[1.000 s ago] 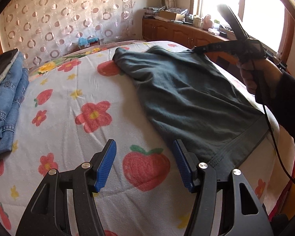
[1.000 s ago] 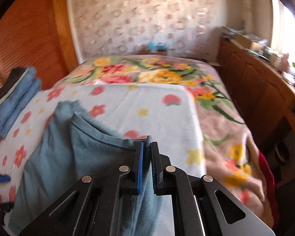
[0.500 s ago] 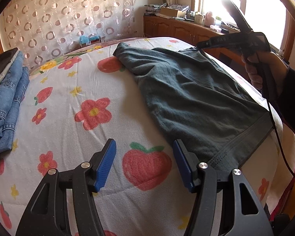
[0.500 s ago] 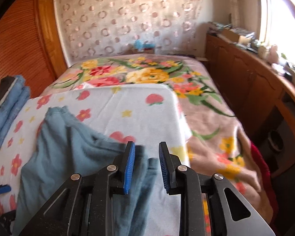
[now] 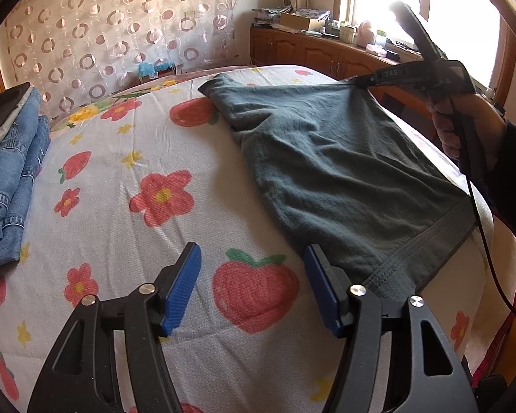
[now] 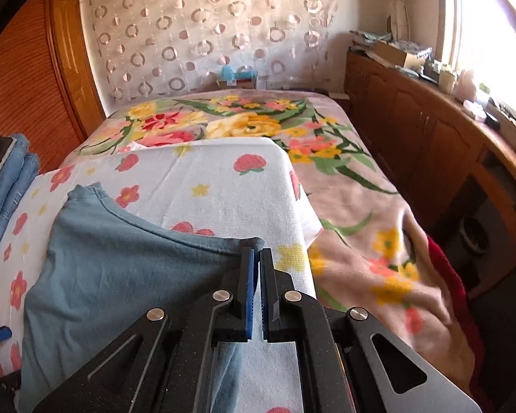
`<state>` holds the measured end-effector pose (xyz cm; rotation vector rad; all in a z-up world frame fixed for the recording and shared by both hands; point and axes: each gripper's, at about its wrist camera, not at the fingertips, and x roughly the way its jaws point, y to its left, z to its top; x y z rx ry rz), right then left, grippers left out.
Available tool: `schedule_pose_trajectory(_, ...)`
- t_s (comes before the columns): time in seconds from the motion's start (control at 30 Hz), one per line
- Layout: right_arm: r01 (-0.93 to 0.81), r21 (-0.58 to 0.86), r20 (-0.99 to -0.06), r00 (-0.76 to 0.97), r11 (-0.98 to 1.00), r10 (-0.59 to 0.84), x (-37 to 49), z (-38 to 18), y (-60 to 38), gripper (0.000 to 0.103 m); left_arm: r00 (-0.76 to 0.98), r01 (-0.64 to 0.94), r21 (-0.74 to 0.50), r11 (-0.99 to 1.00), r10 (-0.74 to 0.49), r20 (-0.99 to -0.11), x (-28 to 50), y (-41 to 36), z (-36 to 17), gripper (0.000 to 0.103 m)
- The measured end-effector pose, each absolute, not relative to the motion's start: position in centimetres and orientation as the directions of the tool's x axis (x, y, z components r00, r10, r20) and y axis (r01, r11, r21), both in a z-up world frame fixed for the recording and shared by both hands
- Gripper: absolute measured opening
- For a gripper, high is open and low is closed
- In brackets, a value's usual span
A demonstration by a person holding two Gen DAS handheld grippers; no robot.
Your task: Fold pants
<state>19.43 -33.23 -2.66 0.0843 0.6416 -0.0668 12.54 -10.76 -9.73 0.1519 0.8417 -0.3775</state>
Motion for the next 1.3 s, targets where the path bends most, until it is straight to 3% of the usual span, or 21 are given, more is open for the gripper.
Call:
schedule_pose_trajectory(0.03, 0.086, 0.054, -0.596, 0.802, 0.995, -0.037, 19.2, -2.5, -33.2, 0.002, 0.605, 0.385, -0.014, 0.923, -0.264, -0.751, 12.5, -10.8, -9.7, 0.065)
schedule_pose_trajectory(0.1, 0.082, 0.044, -0.595, 0.803, 0.996, -0.039, 18.7, -2.4, -33.1, 0.015, 0.604, 0.385, -0.016, 0.923, -0.266, -0.751, 12.5, -10.7, -9.7, 0.066)
schedule_pose_trajectory(0.13, 0.081, 0.039, -0.595, 0.803, 0.996, -0.042, 18.5, -2.5, -32.8, 0.028, 0.603, 0.386, -0.019, 0.922, -0.268, -0.751, 12.5, -10.7, -9.7, 0.066)
schedule_pose_trajectory(0.17, 0.076, 0.041, -0.590, 0.806, 0.996, -0.037, 18.1, -2.7, -32.5, 0.032, 0.603, 0.386, -0.019, 0.922, -0.269, -0.751, 12.5, -10.7, -9.6, 0.066)
schedule_pose_trajectory(0.5, -0.009, 0.046, -0.555, 0.831, 0.999, 0.033, 7.9, -4.7, -31.5, 0.032, 0.637, 0.362, -0.020, 0.932, -0.263, -0.725, 12.4, -10.2, -9.1, 0.066)
schedule_pose_trajectory(0.8, 0.005, 0.118, -0.561, 0.826, 0.993, 0.062, 1.5, -7.6, -32.4, 0.032, 0.631, 0.430, -0.118, 0.895, -0.392, -0.669, 9.7, -10.1, -6.3, 0.064)
schedule_pose_trajectory(1.07, 0.014, 0.201, -0.559, 0.823, 0.980, 0.103, -0.2, -8.3, -32.1, 0.032, 0.557, 0.504, -0.154, 0.850, -0.457, -0.693, 8.8, -12.6, -7.5, 0.045)
schedule_pose_trajectory(1.2, 0.013, 0.194, -0.564, 0.820, 0.981, 0.100, -0.9, -8.5, -31.0, 0.032, 0.531, 0.513, -0.161, 0.843, -0.459, -0.712, 8.9, -13.1, -8.1, 0.041)
schedule_pose_trajectory(1.3, 0.005, 0.204, -0.561, 0.820, 0.979, 0.113, -0.7, -8.4, -30.8, 0.032, 0.531, 0.512, -0.153, 0.845, -0.452, -0.717, 8.6, -13.2, -8.3, 0.027)
